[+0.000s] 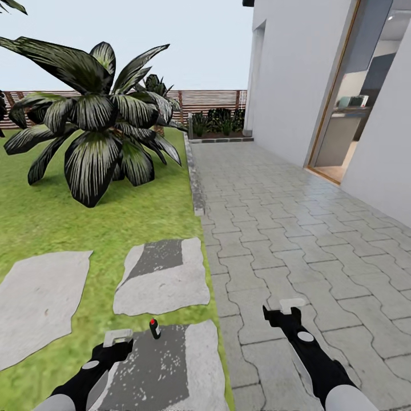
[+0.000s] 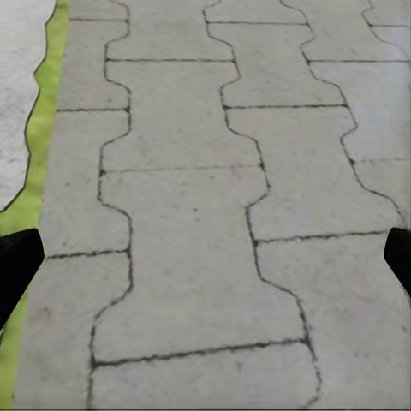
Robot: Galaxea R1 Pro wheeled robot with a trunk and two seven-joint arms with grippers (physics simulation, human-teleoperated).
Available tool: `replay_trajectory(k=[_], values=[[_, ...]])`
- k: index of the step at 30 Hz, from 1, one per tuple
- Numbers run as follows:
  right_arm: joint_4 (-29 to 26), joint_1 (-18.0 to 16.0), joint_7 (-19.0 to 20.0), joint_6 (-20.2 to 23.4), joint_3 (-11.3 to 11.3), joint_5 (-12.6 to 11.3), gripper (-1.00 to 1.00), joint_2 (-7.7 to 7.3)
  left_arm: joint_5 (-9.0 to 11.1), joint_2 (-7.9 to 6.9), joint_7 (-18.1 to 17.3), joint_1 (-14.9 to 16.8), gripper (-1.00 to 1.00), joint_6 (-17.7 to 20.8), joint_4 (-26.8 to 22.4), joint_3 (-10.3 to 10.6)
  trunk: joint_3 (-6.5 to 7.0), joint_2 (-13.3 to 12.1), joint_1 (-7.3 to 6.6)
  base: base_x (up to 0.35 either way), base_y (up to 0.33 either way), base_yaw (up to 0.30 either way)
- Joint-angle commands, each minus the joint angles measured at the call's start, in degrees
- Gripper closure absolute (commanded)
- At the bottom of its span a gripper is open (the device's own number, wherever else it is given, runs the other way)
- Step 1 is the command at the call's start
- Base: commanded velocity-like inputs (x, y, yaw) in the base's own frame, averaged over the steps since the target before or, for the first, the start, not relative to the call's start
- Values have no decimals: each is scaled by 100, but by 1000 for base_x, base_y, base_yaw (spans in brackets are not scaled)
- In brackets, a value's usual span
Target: In the garden, pick up the pesticide atomizer on the floor and spray pesticide onto both trees until each tree trunk is fully covered.
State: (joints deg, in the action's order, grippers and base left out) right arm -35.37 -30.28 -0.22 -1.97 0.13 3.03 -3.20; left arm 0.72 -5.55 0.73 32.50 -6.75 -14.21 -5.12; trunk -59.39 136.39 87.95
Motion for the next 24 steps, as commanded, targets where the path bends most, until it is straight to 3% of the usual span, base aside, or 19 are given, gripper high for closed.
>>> replay_trajectory(k=[1,5,13,24], values=[[3,-3,-3,-11,-1,32,-100,-1,7,0,3,3,-100,-19,6,-18,-30,43,21,0,0,0],[6,-4,-4,-7,-4,32,-100,3,7,-4,1,2,-100,-20,6,-23,-134,204,109,0,0,0],[9,-4,-4,-5,-3,31,-100,4,7,-3,11,0,-100,-28,-7,-21,-202,204,109,12,-1,107],[1,-4,2,-5,1,31,-100,6,7,2,15,-6,-100,-20,-106,-24,-220,204,109,241,-134,185]])
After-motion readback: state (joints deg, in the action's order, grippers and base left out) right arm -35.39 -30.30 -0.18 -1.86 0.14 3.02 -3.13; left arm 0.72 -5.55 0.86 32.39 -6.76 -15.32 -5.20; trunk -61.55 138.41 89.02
